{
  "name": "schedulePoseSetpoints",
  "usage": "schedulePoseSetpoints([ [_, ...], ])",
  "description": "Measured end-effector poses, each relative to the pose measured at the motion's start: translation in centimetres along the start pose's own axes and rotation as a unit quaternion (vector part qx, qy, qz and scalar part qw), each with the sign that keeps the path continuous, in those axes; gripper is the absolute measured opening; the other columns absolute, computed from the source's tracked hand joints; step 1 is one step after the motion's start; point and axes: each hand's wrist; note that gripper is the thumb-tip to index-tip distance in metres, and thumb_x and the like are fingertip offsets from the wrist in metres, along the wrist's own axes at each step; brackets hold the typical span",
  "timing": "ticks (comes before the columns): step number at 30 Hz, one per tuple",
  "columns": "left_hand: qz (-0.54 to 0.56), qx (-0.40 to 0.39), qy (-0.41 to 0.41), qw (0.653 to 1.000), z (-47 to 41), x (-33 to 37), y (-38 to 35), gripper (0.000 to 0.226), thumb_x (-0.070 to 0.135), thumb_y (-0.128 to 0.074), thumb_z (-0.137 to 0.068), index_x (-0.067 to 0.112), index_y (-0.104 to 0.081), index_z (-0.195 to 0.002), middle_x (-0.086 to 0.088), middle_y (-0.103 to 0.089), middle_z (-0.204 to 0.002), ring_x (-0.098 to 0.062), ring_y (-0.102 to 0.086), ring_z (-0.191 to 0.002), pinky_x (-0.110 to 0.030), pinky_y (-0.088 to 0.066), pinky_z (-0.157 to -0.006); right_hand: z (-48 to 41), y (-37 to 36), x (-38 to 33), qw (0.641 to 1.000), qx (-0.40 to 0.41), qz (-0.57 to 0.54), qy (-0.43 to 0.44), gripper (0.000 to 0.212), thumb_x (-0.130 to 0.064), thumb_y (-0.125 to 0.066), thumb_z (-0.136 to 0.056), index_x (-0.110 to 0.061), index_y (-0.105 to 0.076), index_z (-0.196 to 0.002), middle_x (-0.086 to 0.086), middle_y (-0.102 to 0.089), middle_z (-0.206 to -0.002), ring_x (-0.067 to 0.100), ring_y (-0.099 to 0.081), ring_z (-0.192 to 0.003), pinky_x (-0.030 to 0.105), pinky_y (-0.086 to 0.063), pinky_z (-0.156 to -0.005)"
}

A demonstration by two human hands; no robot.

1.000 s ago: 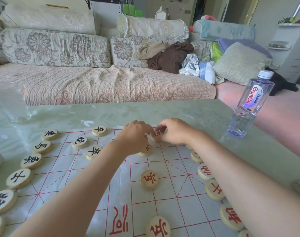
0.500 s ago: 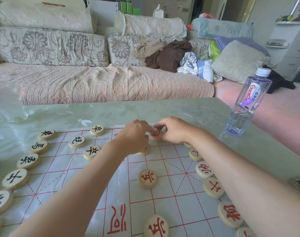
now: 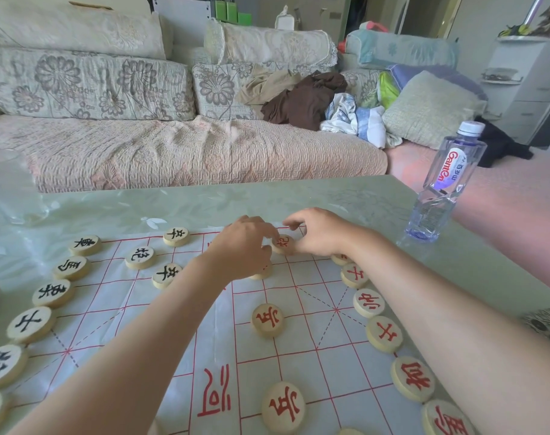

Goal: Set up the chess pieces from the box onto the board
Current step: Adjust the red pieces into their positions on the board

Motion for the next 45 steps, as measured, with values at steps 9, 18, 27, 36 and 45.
schedulePoseSetpoints([
  [9, 0.046, 0.000, 0.001, 0.999, 4.1, 7.3, 3.5, 0.019, 0.033, -0.058, -0.089, 0.032, -0.065, -0.106, 0.012, -0.062, -0.101, -0.011, -0.059, -0.088, -0.027, -0.047, -0.077, 7.9, 4.1, -1.2, 1.000, 0.020, -0.014, -0.005, 0.033, -0.030, -0.074, -0.085, -0.026, -0.069, -0.117, -0.012, -0.066, -0.102, 0.008, -0.060, -0.092, 0.017, -0.041, -0.074],
  [18, 0.037, -0.063, -0.030, 0.997, 10.9, 16.8, 3.8, 0.019, 0.033, -0.055, -0.089, 0.032, -0.068, -0.103, 0.014, -0.066, -0.101, -0.010, -0.059, -0.087, -0.028, -0.052, -0.078, 22.4, 4.6, -0.6, 1.000, -0.008, 0.001, -0.025, 0.017, -0.026, -0.072, -0.084, -0.033, -0.068, -0.099, -0.010, -0.066, -0.101, 0.010, -0.060, -0.091, 0.022, -0.046, -0.076],
  [27, 0.024, -0.096, -0.073, 0.992, 17.6, 21.6, 1.2, 0.015, 0.036, -0.058, -0.085, 0.036, -0.066, -0.097, 0.018, -0.065, -0.094, -0.004, -0.054, -0.084, -0.025, -0.050, -0.075, 32.6, 3.4, 1.5, 0.997, -0.042, -0.024, -0.064, 0.020, -0.036, -0.081, -0.073, -0.035, -0.065, -0.085, -0.016, -0.066, -0.096, 0.004, -0.061, -0.090, 0.014, -0.043, -0.067],
  [36, -0.004, -0.075, -0.115, 0.991, 20.2, 23.4, -1.0, 0.029, 0.038, -0.059, -0.086, 0.035, -0.061, -0.115, 0.018, -0.064, -0.106, -0.007, -0.056, -0.100, -0.022, -0.038, -0.083, 34.9, 0.0, 2.1, 0.987, 0.018, 0.128, -0.101, 0.055, -0.075, -0.064, -0.060, -0.032, -0.060, -0.093, -0.012, -0.062, -0.096, 0.015, -0.061, -0.090, 0.031, -0.043, -0.072],
  [45, -0.021, -0.083, -0.103, 0.991, 20.8, 23.8, -2.4, 0.043, 0.045, -0.057, -0.086, 0.034, -0.052, -0.127, 0.012, -0.059, -0.115, -0.014, -0.056, -0.106, -0.031, -0.045, -0.089, 34.9, -0.3, 4.6, 0.999, -0.021, -0.025, -0.042, 0.045, -0.058, -0.075, -0.066, -0.043, -0.063, -0.107, -0.018, -0.058, -0.104, 0.001, -0.058, -0.098, 0.027, -0.049, -0.091],
])
Point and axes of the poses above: each hand's wrist, its own z-axis away from the middle knuckle, its own y-axis out of the back of the hand, x = y × z
